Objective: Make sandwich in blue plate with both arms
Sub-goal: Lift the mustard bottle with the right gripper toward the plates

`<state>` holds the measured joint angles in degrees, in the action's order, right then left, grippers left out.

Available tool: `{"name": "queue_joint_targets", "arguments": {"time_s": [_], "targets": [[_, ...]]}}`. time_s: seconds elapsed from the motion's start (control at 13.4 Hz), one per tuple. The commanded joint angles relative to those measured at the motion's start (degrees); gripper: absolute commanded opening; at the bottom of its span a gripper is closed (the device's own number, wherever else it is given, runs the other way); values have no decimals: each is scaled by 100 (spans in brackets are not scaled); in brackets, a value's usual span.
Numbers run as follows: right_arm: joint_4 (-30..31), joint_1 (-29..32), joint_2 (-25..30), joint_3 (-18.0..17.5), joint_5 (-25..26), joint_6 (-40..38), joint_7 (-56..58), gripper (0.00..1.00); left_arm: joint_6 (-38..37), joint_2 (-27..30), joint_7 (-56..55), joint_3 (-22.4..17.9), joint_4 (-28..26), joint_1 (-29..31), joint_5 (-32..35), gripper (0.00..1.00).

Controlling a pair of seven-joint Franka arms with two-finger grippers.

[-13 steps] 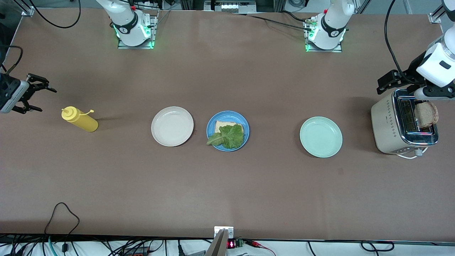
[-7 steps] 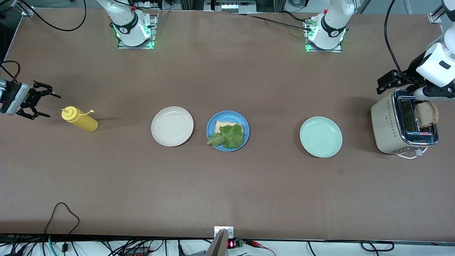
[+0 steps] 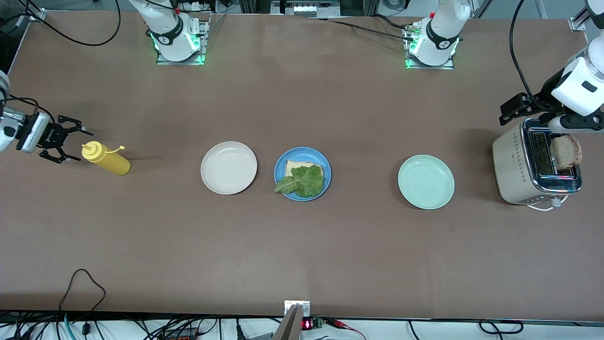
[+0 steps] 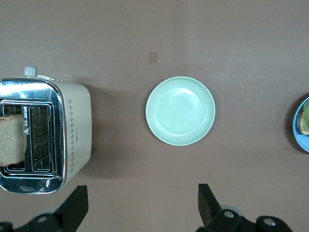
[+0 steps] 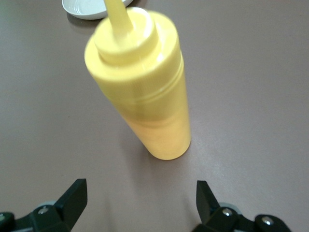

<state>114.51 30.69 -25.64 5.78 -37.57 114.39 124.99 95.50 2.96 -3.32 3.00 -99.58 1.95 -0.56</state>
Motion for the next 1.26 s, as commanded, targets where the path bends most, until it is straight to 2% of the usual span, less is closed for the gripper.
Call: {"name": "queue_joint_targets", "arguments": {"time_s": [0.0, 0.45, 0.67, 0.89, 1.19], "targets": [[-174, 218, -266, -147, -391, -22, 393, 100, 48, 91, -55, 25, -114, 7, -14, 100], [-772, 244, -908, -226, -1516, -232, 1422, 100, 57, 91, -55, 25, -114, 7, -14, 100], [-720, 236, -1022, -393, -1613, -312, 1414, 100, 57, 91, -55, 25, -114, 16, -14, 100], [-588, 271, -1197, -394, -1614, -637, 1405, 100, 57, 91, -55, 25, -114, 7, -14, 100], [-464, 297, -1233, -411, -1614, -673, 1511, 100, 48, 82, -55, 25, -114, 16, -14, 100]]}}
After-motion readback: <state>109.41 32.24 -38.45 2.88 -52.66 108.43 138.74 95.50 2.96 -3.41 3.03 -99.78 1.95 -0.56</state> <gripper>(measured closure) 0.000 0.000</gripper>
